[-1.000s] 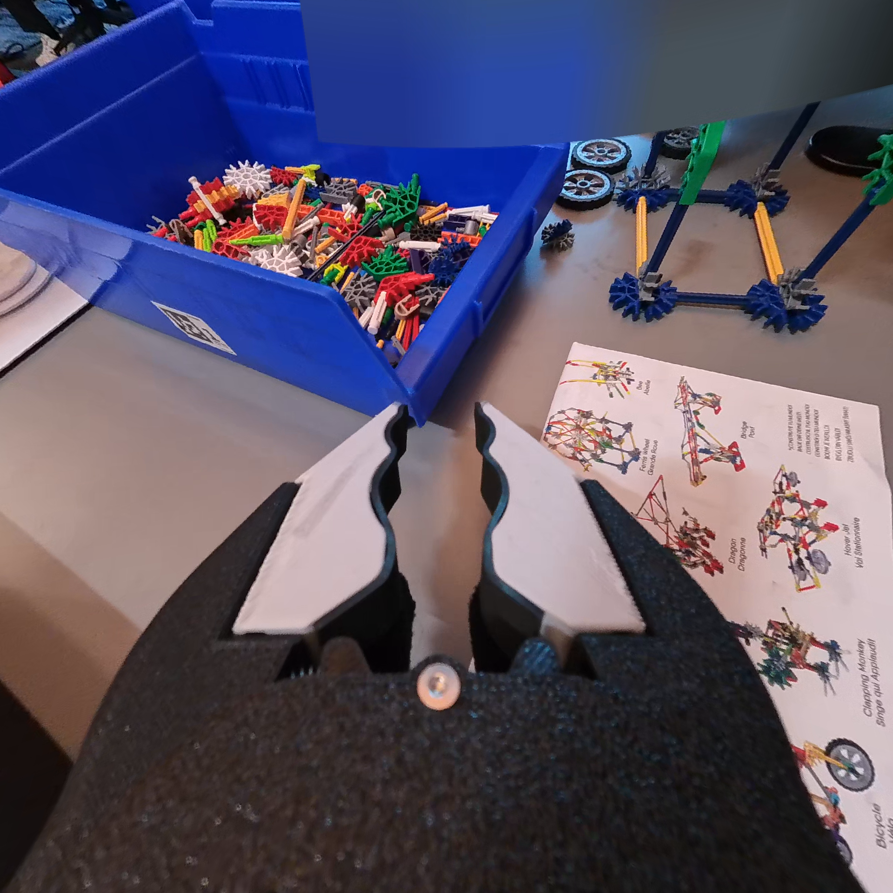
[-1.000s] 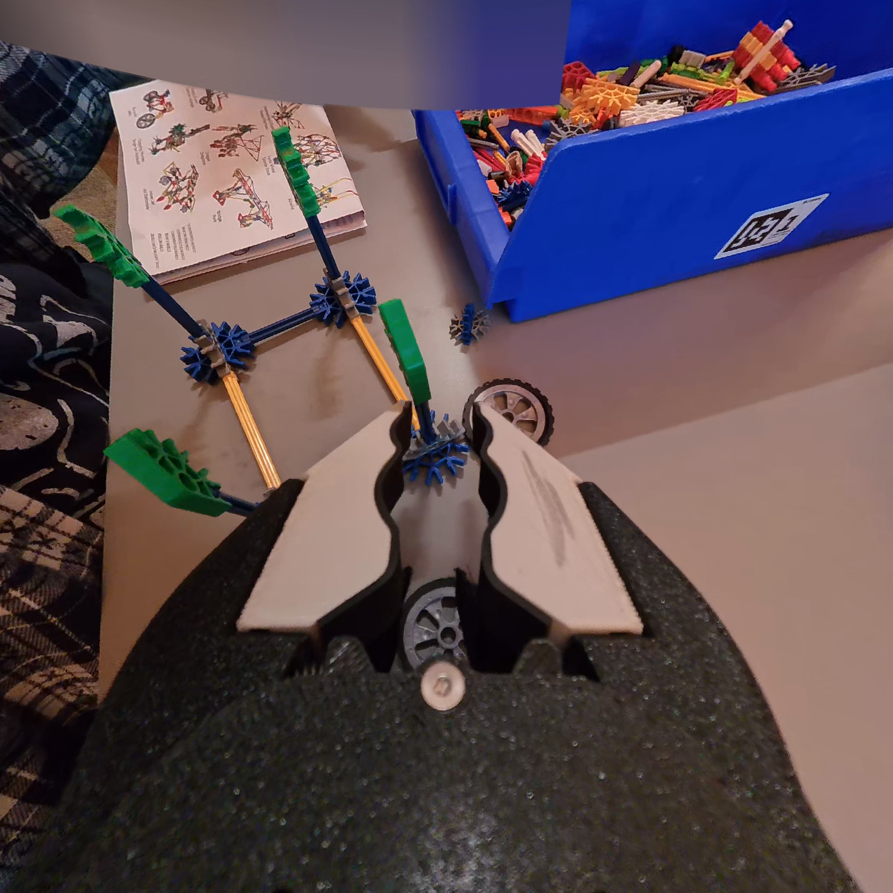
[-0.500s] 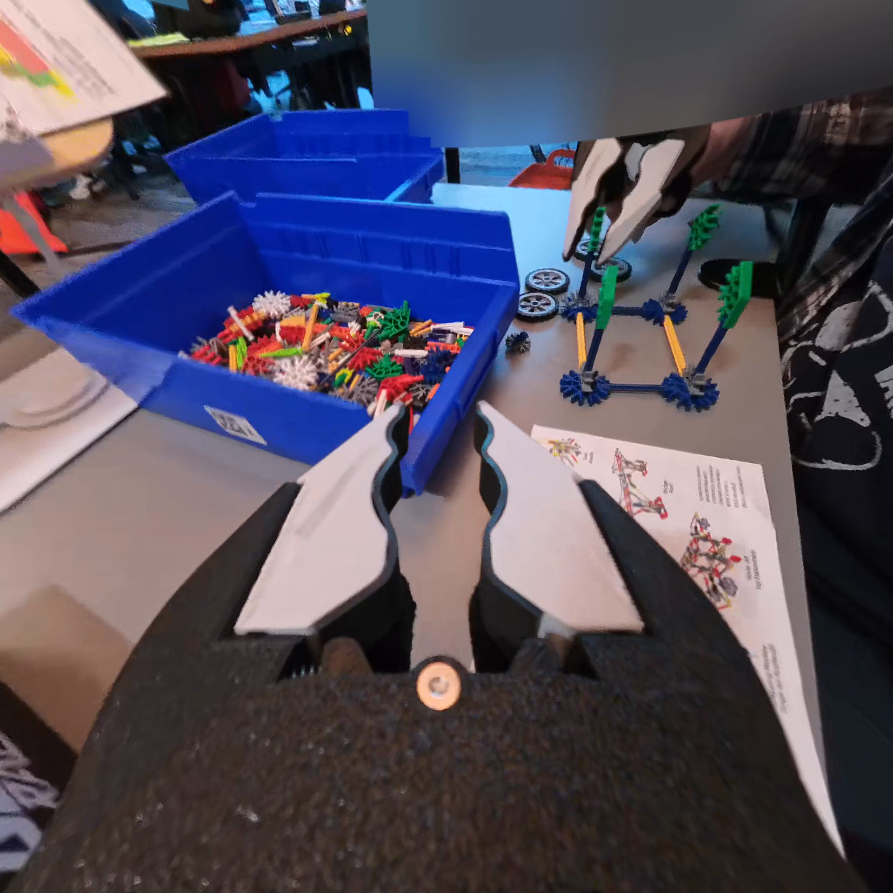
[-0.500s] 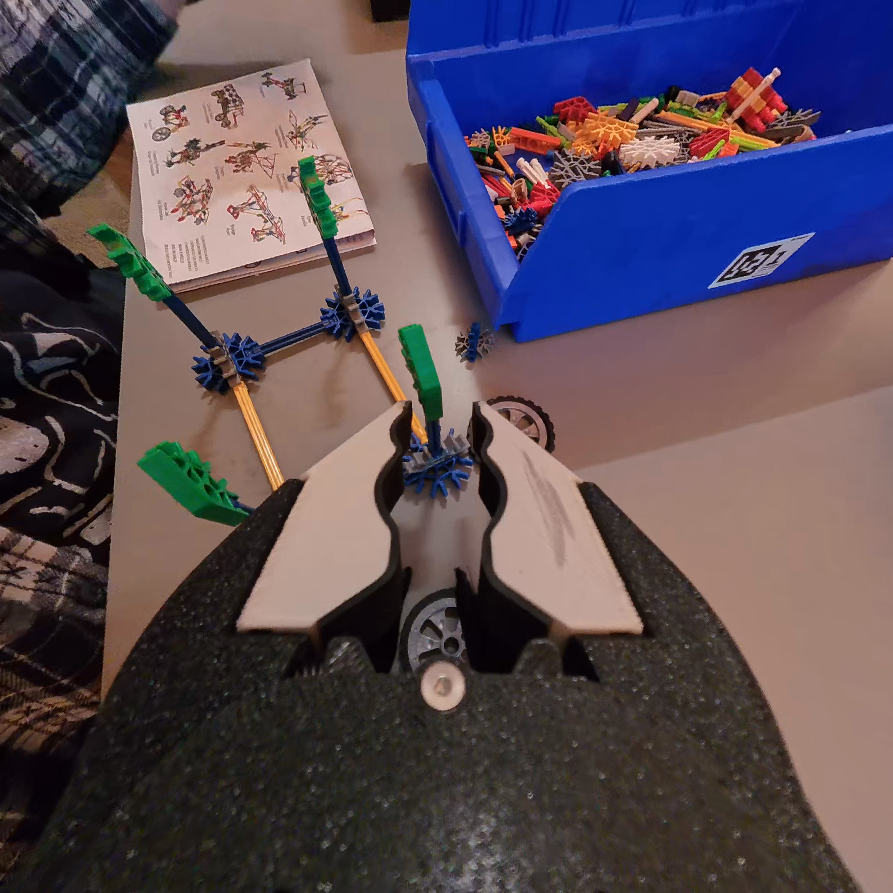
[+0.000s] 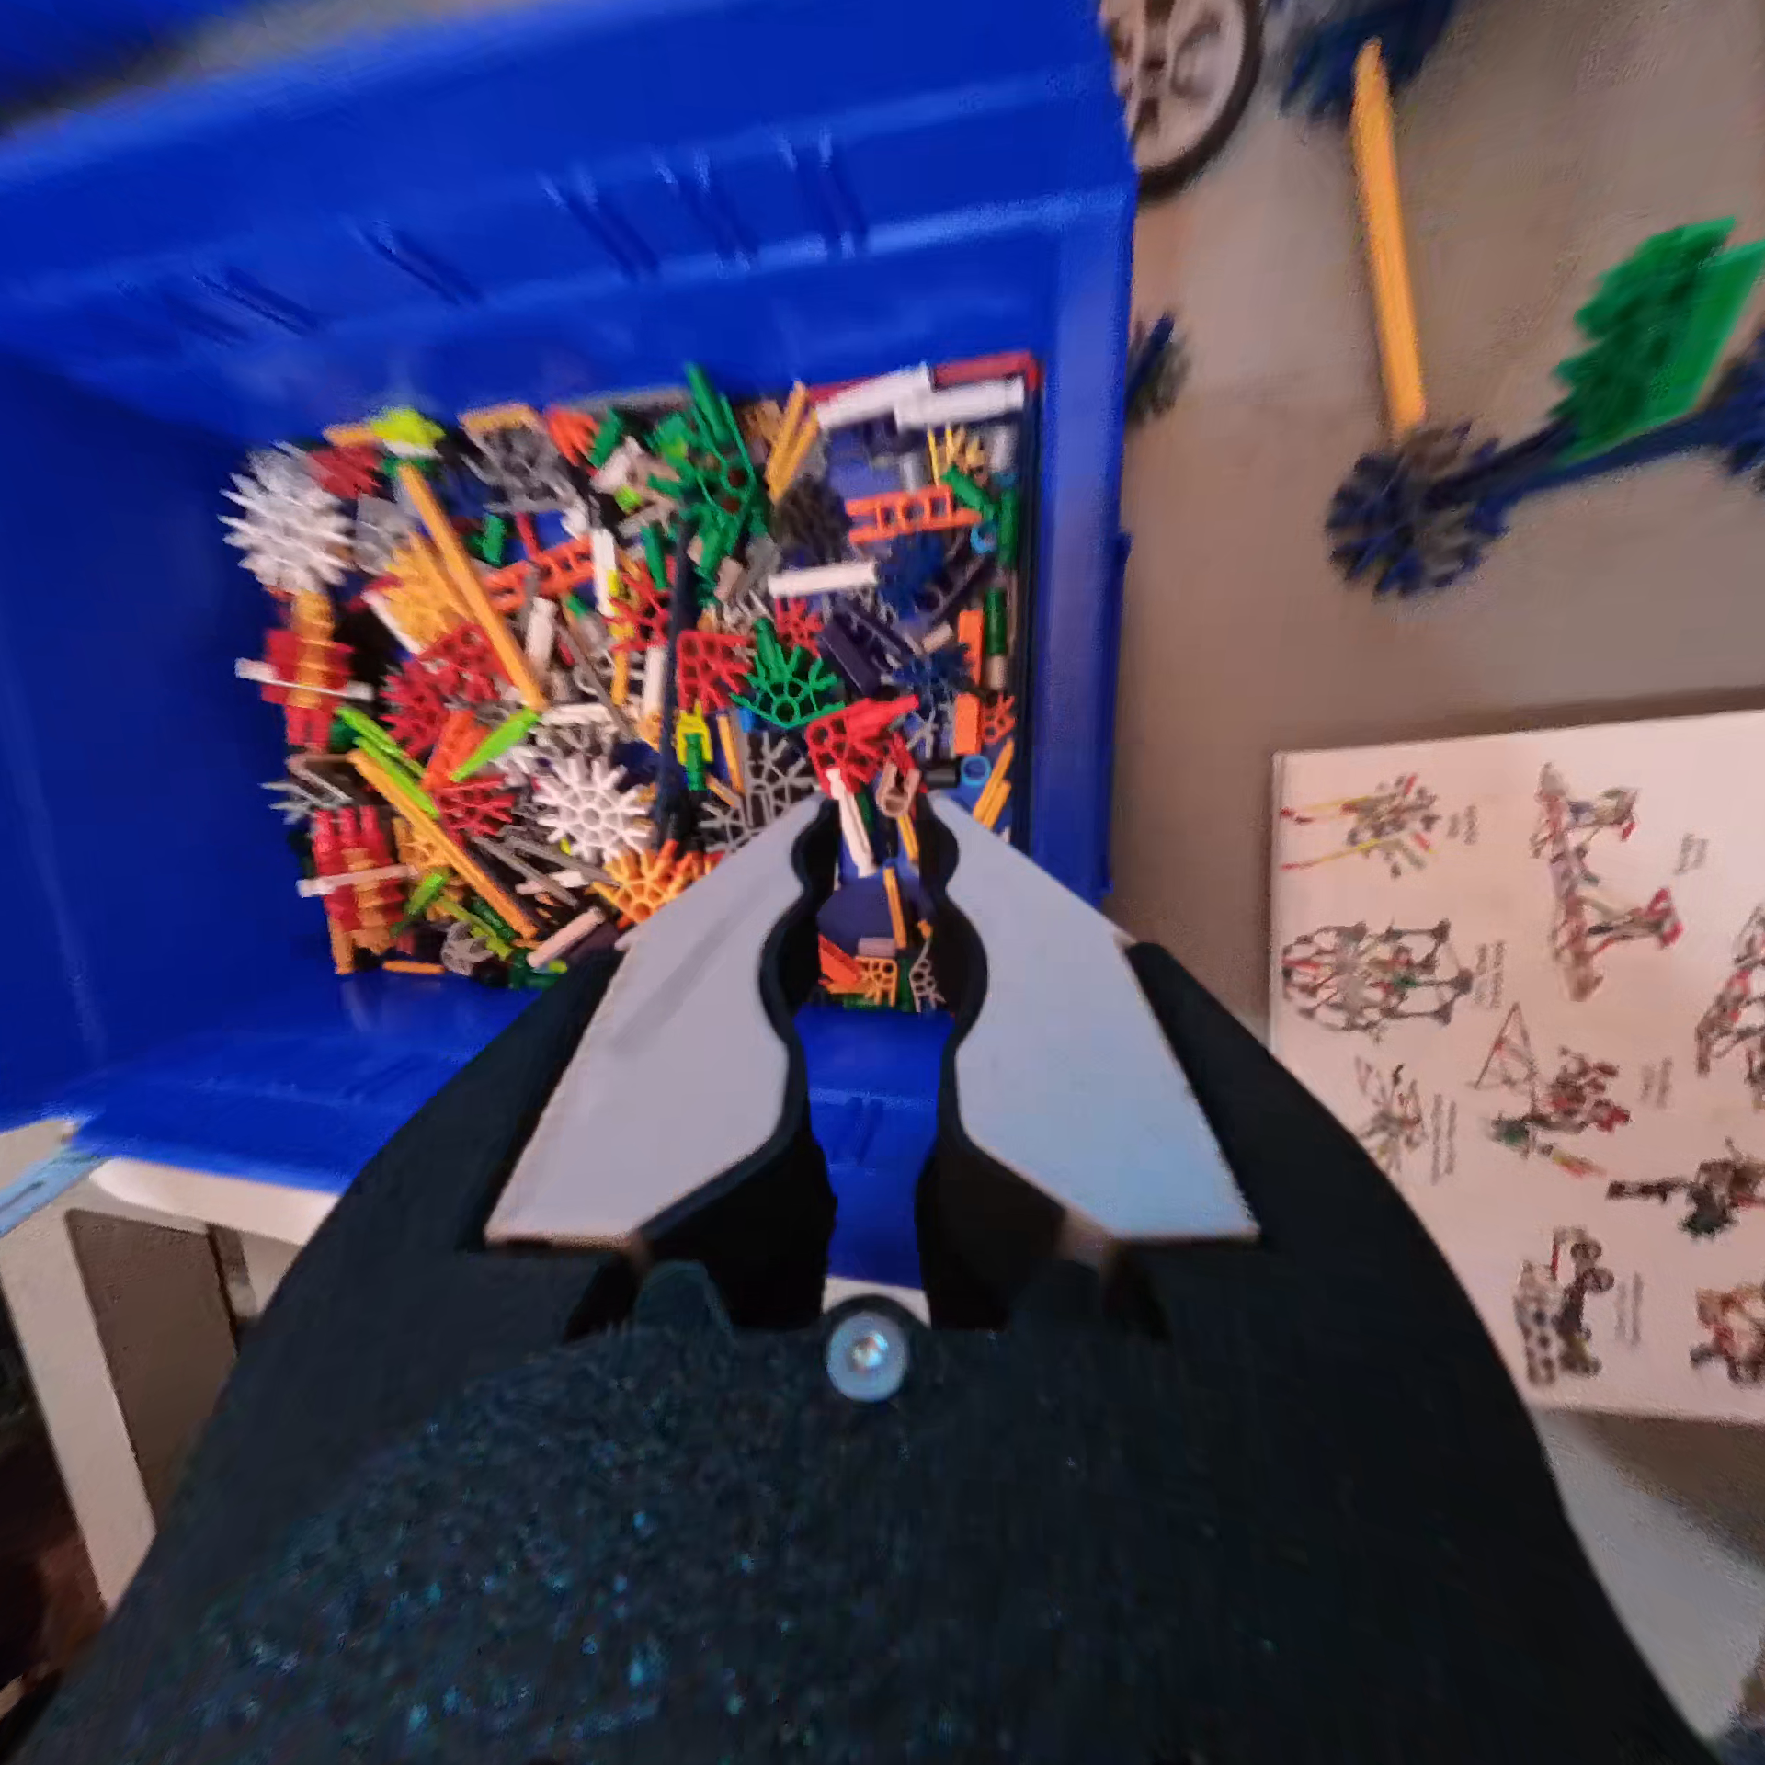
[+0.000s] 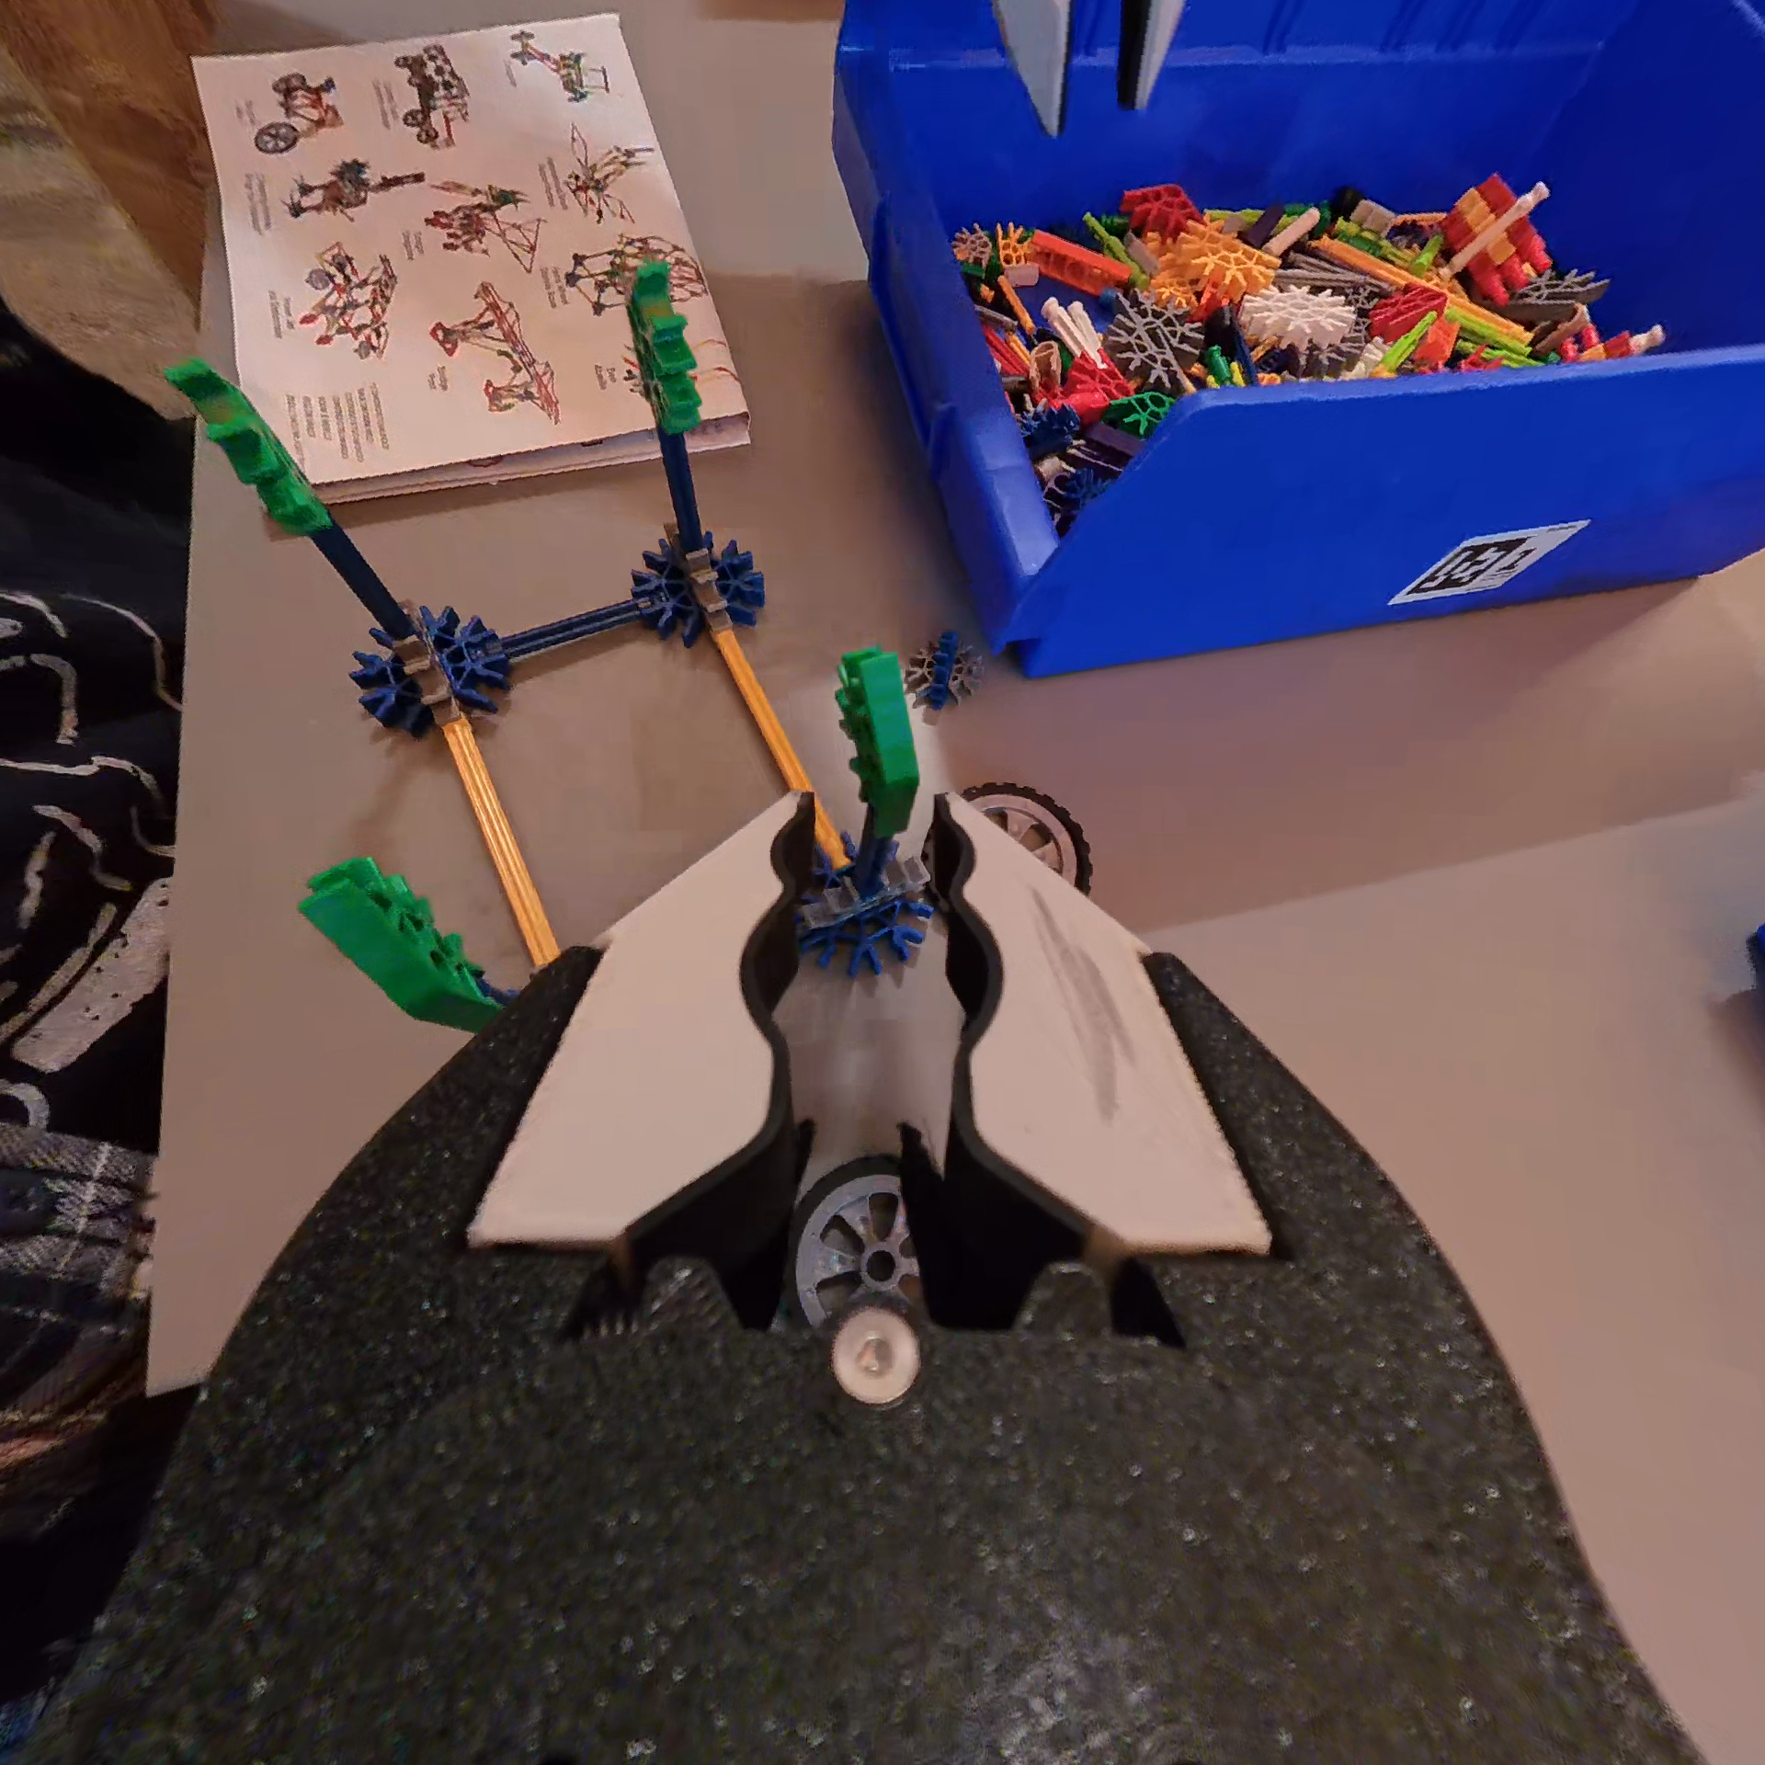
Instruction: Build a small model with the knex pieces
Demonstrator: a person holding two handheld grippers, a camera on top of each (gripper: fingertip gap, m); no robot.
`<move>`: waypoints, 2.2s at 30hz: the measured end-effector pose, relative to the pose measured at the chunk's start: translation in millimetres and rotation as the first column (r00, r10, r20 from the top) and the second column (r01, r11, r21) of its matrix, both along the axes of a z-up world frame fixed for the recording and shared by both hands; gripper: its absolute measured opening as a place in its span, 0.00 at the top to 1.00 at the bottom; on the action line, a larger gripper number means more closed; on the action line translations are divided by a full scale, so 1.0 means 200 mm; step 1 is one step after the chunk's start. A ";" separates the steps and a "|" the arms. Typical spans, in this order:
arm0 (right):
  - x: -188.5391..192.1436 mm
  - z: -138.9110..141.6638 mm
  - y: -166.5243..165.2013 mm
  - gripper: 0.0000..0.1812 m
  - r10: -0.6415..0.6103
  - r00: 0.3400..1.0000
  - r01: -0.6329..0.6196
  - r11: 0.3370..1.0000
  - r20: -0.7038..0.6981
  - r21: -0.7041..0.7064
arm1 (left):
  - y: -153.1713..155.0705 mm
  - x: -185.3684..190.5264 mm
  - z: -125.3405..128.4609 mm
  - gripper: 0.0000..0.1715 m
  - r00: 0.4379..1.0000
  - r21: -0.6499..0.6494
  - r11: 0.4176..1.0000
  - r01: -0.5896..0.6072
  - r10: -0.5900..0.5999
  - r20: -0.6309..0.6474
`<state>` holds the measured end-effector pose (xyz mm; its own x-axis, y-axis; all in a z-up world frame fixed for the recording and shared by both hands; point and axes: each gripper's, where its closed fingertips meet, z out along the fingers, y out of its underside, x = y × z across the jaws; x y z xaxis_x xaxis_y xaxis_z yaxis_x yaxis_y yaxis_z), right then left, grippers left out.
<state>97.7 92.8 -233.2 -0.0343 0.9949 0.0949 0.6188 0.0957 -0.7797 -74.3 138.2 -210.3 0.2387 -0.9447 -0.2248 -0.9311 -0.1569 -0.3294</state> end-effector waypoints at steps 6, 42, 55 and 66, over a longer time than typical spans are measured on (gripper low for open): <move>0.00 0.02 -0.02 0.87 0.020 1.000 -0.020 0.999 0.003 0.036 | 0.06 -0.08 -0.19 0.92 0.962 -0.145 0.989 -0.018 -0.022 -0.272; -0.02 0.17 0.02 0.87 -0.024 0.986 0.020 0.999 -0.164 -0.026 | 0.07 0.13 0.08 0.98 0.985 0.223 0.968 0.115 -0.083 -0.149; -0.11 0.47 0.11 0.87 -0.069 0.941 0.075 0.997 -0.331 0.005 | 0.08 0.28 0.22 0.98 0.977 0.338 0.917 0.212 -0.210 -0.044; -0.38 0.51 0.26 0.82 -0.173 0.941 0.134 0.980 -0.292 -0.148 | 0.07 0.30 0.26 0.98 0.966 0.374 0.895 0.244 -0.257 -0.014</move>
